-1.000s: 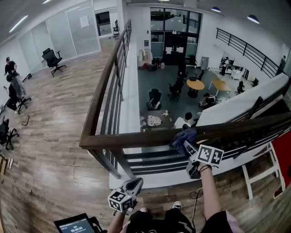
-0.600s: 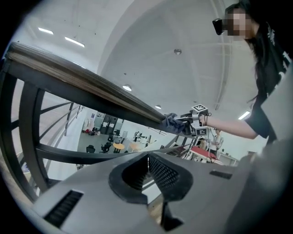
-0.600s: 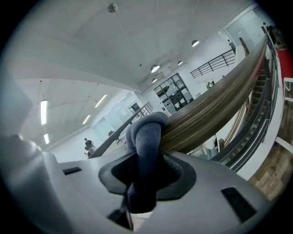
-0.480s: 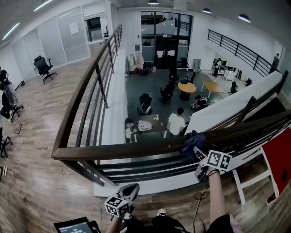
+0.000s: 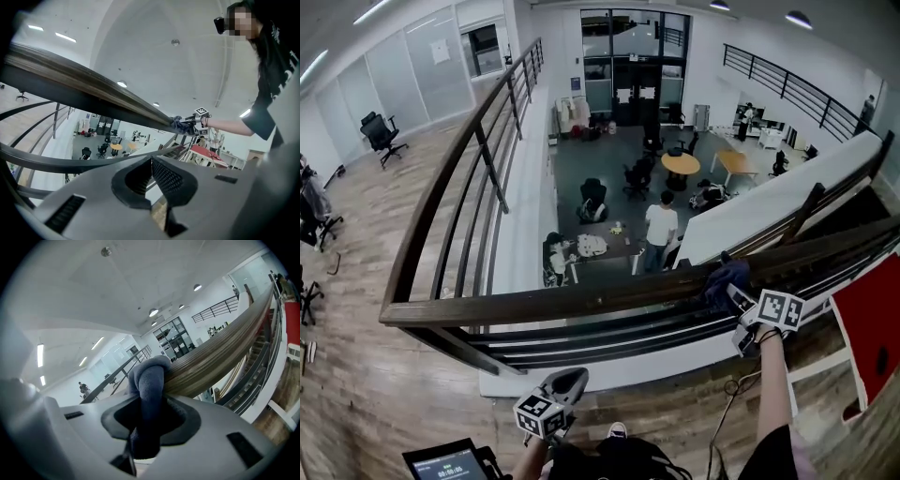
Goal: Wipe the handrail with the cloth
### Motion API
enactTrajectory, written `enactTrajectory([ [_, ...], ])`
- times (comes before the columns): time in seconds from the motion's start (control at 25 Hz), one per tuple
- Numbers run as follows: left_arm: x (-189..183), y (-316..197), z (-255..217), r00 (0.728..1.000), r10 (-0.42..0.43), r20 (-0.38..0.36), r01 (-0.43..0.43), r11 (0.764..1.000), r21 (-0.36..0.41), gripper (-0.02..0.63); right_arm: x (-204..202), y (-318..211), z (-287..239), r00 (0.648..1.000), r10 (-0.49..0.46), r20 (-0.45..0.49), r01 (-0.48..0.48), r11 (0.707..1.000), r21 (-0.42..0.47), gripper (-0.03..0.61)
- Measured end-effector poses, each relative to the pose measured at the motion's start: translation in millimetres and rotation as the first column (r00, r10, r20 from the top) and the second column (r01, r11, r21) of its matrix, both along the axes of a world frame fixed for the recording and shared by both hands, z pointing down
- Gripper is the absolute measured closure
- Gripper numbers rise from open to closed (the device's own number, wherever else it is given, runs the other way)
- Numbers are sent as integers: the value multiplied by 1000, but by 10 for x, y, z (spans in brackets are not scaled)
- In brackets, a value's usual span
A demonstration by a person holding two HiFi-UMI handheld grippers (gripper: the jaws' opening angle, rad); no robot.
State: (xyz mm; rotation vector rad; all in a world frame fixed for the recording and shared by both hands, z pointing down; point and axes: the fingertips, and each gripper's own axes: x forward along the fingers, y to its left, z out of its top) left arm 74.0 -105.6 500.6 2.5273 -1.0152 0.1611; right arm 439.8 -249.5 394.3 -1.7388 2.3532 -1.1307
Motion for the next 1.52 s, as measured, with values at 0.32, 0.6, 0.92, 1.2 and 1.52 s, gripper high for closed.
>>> enactTrajectory([
  [0.32,446,-44,86,999,8,38,-7,999,-42,609,1324,-102,61,999,49,18,-49,999,-6,474],
  [0.6,373,-27,204,999,7,52,-3,997,-73,609,2070,-183,149,993,112,-36,-112,994,2,474],
  [0.92,351,106,236,998,1,55,4,996,-90,609,2756,-117,217,962,258,-86,-259,966,3,474],
  [1.2,172,165,274,998,-24,59,29,997,-77,609,2154,206,200,959,233,-160,-229,972,46,474],
  [1.52,-155,351,250,999,-26,45,29,997,-68,609,511,691,624,996,67,-60,-65,997,39,474],
])
